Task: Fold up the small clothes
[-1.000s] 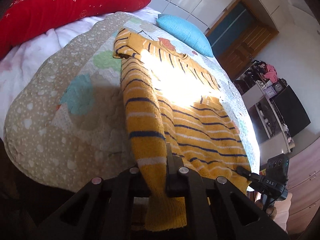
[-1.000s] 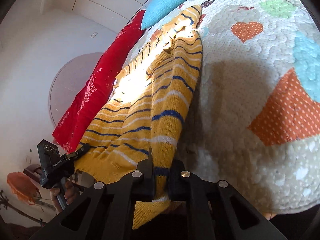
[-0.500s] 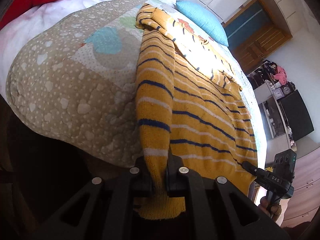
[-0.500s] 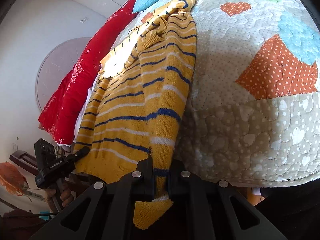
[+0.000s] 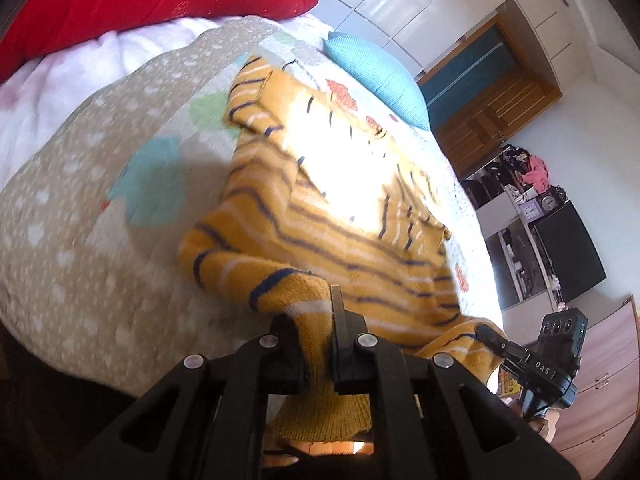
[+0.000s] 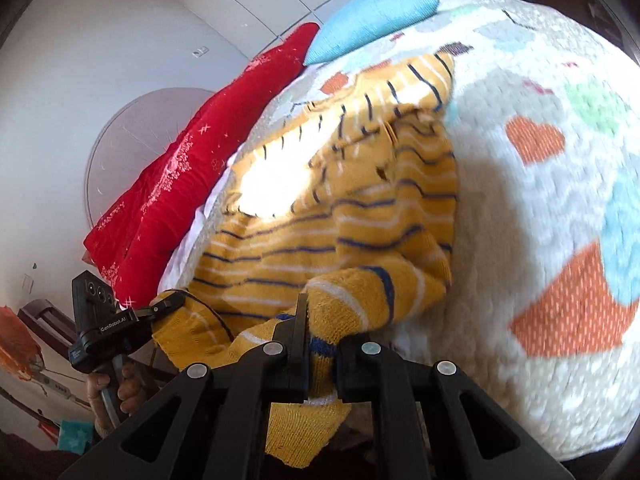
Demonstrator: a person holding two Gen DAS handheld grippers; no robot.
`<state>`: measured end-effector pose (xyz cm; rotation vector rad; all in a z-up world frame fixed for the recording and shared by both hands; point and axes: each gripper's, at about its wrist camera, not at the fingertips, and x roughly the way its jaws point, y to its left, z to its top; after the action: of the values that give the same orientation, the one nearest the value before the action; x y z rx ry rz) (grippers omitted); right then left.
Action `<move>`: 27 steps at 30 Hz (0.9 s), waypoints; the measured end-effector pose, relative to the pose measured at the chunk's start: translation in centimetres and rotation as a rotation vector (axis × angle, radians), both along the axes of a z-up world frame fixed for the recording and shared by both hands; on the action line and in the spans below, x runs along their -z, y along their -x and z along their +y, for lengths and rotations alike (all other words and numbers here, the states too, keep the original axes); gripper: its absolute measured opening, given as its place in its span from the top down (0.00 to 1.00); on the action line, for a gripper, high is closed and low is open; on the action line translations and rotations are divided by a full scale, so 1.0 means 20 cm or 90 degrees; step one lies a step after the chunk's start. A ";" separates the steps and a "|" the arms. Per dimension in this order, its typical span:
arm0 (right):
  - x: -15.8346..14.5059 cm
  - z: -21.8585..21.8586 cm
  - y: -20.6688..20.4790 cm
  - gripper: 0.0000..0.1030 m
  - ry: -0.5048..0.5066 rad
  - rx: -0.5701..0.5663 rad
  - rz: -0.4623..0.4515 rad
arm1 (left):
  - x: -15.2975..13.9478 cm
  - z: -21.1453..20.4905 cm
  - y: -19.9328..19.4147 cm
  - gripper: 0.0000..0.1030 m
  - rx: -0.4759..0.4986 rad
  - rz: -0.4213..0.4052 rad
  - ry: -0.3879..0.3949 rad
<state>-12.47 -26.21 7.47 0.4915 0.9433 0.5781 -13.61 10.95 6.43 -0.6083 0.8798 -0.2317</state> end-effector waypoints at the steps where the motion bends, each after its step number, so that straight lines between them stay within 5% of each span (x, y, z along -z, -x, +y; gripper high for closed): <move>1: -0.05 0.01 -0.08 0.90 -0.002 -0.001 -0.011 | -0.05 -0.01 -0.09 0.92 0.001 -0.017 -0.001; 7: -0.22 0.12 -0.66 0.90 0.035 0.033 -0.049 | -0.19 -0.03 -0.72 0.92 -0.041 -0.047 -0.010; 10: -0.16 0.19 -0.97 0.88 0.051 0.054 -0.014 | -0.11 -0.01 -1.03 0.92 -0.078 -0.001 -0.039; 12: -0.07 0.22 -1.14 0.77 0.070 0.065 0.027 | -0.02 0.03 -1.17 0.91 -0.084 0.051 -0.028; 14: 0.01 0.23 -1.25 0.70 0.074 0.066 0.059 | 0.04 0.09 -1.22 0.84 -0.093 0.081 0.021; 17: 0.04 0.18 -1.31 0.62 0.050 0.066 0.071 | 0.02 0.14 -1.22 0.53 -0.090 0.061 0.075; 21: 0.01 0.09 -1.30 0.51 0.006 0.074 0.060 | -0.08 0.15 -1.17 0.28 -0.098 0.018 0.043; 23: -0.01 0.07 -1.27 0.44 -0.002 0.076 0.051 | -0.12 0.14 -1.15 0.27 -0.095 0.008 0.019; 26: -0.10 0.04 -1.23 0.18 0.032 0.112 0.001 | -0.14 0.10 -1.12 0.26 -0.079 0.002 -0.012; 27: -0.12 0.02 -1.22 0.17 0.037 0.118 -0.009 | -0.15 0.07 -1.10 0.26 -0.069 -0.001 -0.026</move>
<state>11.94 -25.73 9.86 0.5152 0.8879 0.3857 8.45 12.44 9.34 -0.6162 0.8445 -0.1160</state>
